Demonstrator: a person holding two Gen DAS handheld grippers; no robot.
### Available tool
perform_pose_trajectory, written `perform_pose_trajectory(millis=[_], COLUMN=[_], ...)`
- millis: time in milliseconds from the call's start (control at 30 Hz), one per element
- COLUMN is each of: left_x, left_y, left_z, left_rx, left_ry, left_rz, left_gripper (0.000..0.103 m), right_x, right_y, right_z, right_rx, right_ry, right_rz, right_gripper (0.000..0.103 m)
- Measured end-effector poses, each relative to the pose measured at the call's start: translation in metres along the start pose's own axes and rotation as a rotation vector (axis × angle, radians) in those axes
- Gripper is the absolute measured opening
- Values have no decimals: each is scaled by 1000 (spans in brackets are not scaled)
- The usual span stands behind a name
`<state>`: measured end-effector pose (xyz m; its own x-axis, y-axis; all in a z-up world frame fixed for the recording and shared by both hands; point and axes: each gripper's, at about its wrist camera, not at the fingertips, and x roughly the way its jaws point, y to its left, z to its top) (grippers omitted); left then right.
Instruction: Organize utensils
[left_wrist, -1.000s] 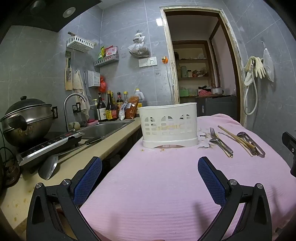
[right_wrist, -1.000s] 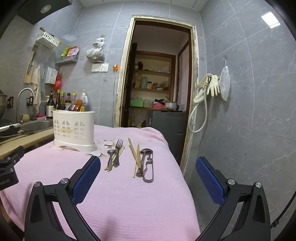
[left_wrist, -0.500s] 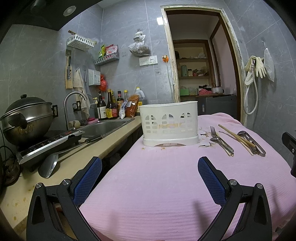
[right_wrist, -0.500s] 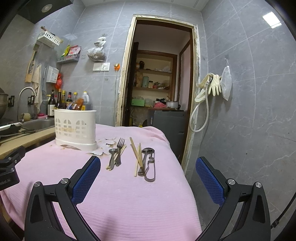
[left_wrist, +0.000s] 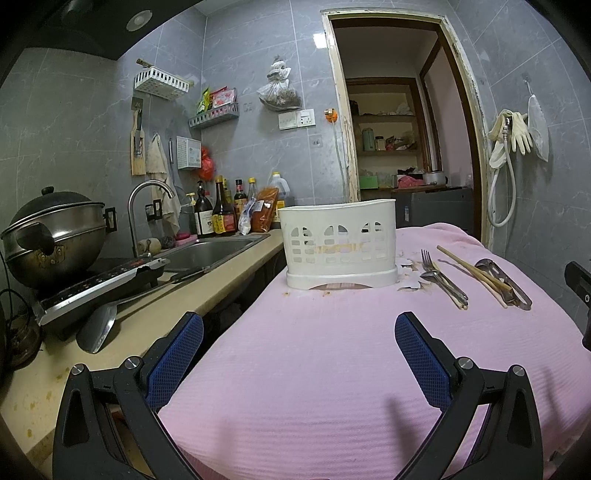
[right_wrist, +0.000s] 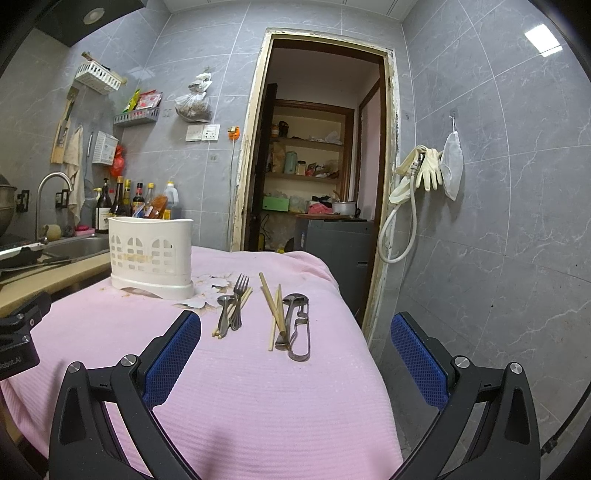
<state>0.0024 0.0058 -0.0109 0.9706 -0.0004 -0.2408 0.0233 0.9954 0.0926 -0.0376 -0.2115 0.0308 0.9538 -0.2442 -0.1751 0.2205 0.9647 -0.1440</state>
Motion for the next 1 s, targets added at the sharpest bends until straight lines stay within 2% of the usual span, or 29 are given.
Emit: perform_pose_trajectory(millis=[1000], left_x=[1], left_y=[5], left_z=[-3], left_rx=[-3], left_ry=[11], left_rz=[2], left_gripper=[102], right_x=[-1], right_y=[5], right_z=[-2], right_rx=[-3], right_ry=[6], right_rz=[3], right_gripper=[103])
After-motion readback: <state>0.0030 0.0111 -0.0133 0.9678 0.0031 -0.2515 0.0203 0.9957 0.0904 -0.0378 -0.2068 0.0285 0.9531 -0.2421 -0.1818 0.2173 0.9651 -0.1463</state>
